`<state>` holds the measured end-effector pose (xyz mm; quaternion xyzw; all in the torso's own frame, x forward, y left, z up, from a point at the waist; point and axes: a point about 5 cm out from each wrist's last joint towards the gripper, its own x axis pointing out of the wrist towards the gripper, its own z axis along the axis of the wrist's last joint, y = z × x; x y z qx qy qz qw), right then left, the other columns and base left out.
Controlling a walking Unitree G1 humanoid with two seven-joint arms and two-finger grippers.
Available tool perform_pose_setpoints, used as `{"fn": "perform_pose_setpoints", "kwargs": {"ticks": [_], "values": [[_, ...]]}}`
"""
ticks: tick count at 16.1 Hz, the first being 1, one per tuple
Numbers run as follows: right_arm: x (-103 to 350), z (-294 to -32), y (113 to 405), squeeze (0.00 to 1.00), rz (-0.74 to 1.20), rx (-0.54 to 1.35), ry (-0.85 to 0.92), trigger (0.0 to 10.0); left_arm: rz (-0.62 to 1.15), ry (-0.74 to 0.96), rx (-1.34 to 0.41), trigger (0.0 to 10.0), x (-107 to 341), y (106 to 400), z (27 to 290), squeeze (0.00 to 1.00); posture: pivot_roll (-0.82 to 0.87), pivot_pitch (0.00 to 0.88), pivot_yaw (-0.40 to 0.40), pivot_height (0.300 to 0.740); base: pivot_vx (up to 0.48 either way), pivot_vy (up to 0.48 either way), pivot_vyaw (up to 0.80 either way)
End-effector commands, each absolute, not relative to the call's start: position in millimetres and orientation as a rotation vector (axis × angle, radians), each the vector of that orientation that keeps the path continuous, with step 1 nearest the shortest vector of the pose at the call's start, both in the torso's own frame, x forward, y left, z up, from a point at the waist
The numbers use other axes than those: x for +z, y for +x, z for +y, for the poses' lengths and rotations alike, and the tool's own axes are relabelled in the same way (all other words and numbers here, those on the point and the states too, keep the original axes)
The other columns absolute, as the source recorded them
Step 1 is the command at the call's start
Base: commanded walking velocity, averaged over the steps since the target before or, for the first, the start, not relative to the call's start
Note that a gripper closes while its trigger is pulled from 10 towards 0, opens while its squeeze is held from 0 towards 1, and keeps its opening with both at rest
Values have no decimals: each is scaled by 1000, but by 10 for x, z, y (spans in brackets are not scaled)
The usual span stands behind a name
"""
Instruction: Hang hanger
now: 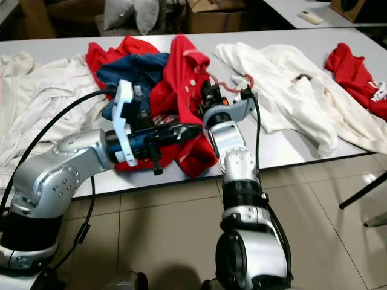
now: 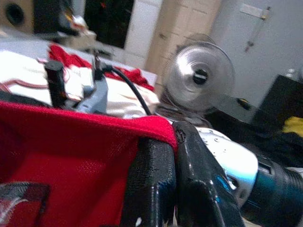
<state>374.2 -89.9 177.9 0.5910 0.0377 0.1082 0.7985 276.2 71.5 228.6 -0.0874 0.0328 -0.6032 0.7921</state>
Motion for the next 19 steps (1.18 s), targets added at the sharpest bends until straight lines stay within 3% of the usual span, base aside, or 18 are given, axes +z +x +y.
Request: {"fn": "perform_pose_setpoints", "kwargs": {"ticks": [1,7,14,19], "values": [[1655,-582,3626,0,166,264,1327,10000,79,-178,-1374,10000,2348,2667,627,1000,76,69,-14,740,0,0,0],[1707,-713,3667,0,142,236,1361,10000,284,20,-1400,10000,2116,2538,744,1000,77,55,-18,740,0,0,0],[1748,-848,3717,0,108,204,1407,10000,280,24,-1280,10000,2135,2621,840,1000,78,55,-24,740,0,0,0],[1741,-902,3726,0,89,171,1376,10000,292,160,-1126,10000,2053,2771,947,1000,75,57,-21,740,0,0,0]]}}
